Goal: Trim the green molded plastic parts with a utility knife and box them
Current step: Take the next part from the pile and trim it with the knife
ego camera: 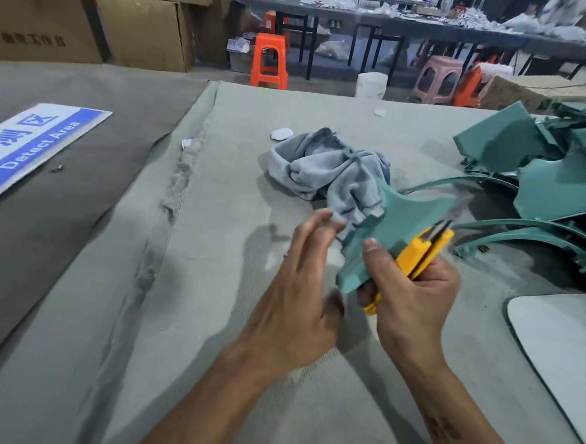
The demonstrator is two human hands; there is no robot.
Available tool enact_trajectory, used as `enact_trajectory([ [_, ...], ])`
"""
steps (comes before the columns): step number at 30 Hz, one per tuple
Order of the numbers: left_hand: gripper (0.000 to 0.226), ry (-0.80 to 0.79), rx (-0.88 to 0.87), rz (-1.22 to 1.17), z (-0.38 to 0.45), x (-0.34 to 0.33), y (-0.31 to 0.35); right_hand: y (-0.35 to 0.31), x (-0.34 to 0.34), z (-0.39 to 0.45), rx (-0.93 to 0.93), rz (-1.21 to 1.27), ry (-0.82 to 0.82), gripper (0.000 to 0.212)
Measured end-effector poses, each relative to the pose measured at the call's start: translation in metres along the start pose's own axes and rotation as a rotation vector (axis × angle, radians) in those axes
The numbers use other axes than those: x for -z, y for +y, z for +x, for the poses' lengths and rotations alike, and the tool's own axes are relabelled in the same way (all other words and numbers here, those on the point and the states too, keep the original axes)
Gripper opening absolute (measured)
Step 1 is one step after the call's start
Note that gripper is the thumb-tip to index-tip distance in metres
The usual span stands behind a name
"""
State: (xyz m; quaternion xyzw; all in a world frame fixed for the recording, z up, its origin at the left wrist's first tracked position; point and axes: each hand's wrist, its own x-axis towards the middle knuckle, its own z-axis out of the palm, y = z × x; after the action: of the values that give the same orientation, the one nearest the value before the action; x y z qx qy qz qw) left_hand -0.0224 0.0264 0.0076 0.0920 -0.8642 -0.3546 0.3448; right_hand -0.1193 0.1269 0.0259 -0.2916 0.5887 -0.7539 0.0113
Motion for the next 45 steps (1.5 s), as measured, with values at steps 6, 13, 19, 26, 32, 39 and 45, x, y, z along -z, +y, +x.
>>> enact_trajectory([
  [6, 0.054, 0.029, 0.083, -0.085, -0.002, 0.001, -0.005, -0.011, -0.017, -0.008, 0.293, -0.188, -0.158, 0.056],
  [13, 0.022, 0.461, 0.132, -0.166, 0.003, 0.005, 0.000, -0.001, 0.020, 0.012, 0.412, -0.538, -0.393, 0.058],
  [19, 0.030, 0.549, 0.126, -0.179, 0.001, 0.005, 0.000, 0.009, 0.016, 0.009, 0.461, -0.501, -0.491, 0.053],
  [26, 0.008, 0.518, 0.094, -0.203, -0.001, 0.001, -0.002, 0.010, 0.018, 0.010, 0.495, -0.486, -0.523, 0.051],
  [32, 0.012, 0.434, 0.086, -0.340, -0.001, 0.000, -0.004, 0.009, 0.016, 0.013, 0.475, -0.507, -0.222, 0.043],
  [39, 0.012, 0.422, 0.063, -0.221, -0.001, 0.003, -0.006, 0.011, 0.014, 0.012, 0.547, -0.509, -0.358, 0.052],
  [45, 0.004, 0.375, 0.045, -0.148, -0.002, 0.006, -0.006, 0.014, 0.021, 0.019, 0.502, -0.488, -0.049, 0.050],
])
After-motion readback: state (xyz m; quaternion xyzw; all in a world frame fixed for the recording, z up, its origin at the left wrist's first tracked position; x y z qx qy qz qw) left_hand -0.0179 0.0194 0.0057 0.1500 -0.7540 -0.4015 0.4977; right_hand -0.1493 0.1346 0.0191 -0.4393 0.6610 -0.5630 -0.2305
